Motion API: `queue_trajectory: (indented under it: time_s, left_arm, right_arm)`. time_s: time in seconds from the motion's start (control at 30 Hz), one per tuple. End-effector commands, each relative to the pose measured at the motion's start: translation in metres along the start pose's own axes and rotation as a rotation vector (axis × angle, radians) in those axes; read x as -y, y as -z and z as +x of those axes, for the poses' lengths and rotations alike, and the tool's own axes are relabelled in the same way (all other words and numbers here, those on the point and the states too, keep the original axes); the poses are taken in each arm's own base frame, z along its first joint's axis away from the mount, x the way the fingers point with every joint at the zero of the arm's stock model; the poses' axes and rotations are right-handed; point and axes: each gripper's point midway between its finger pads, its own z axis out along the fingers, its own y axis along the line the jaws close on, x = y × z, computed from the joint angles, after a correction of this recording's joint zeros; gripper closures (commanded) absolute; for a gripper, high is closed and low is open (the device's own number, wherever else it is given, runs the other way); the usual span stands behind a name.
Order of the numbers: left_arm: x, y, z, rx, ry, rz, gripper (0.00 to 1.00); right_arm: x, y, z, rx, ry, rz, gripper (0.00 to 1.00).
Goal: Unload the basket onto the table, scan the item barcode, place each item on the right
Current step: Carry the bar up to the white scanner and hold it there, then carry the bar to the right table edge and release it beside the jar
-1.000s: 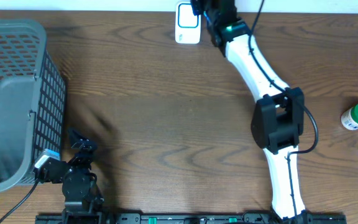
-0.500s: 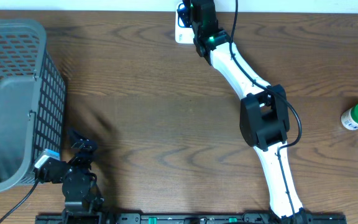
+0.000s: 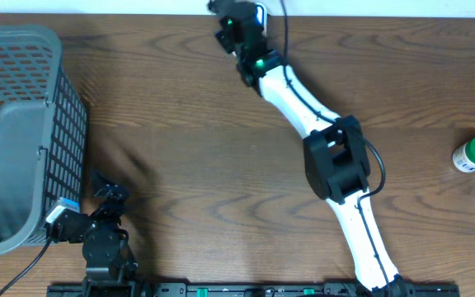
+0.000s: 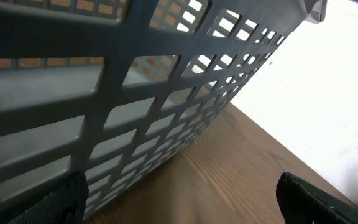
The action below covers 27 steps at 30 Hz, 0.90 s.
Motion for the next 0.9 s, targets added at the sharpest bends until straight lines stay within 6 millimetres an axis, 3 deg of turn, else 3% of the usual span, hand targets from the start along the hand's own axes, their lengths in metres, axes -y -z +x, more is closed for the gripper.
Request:
queue_trajectory:
  time_s: [0.0, 0.2, 0.4, 0.5, 0.63, 0.87]
  left_arm:
    - [-0.009, -0.001, 0.008, -0.013, -0.021, -0.032, 0.03]
    - [-0.009, -0.001, 0.008, -0.013, -0.021, -0.032, 0.03]
    - [-0.009, -0.001, 0.008, -0.013, -0.021, -0.032, 0.03]
    - [-0.009, -0.001, 0.008, -0.013, -0.021, -0.032, 0.03]
    - [-0.008, -0.001, 0.008, -0.013, -0.021, -0.031, 0.03]
    - [-0.009, -0.001, 0.008, -0.013, -0.021, -0.032, 0.03]
  right_arm:
    - [-0.008, 0.005, -0.012, -0.006, 0.039, 0.011, 0.99]
    - [-0.005, 0.035, -0.015, -0.128, -0.049, -0.02, 0.99]
    - [0.015, 0.096, -0.026, -0.275, -0.276, -0.066, 0.99]
    - [0.024, 0.13, -0.022, -0.375, -0.356, -0.083, 0.99]
    - [0.05, 0.176, 0.005, -0.553, -0.417, -0.037, 0.99]
    - [0.135, 0.227, 0.091, -0.874, -0.477, 0.233, 0.99]
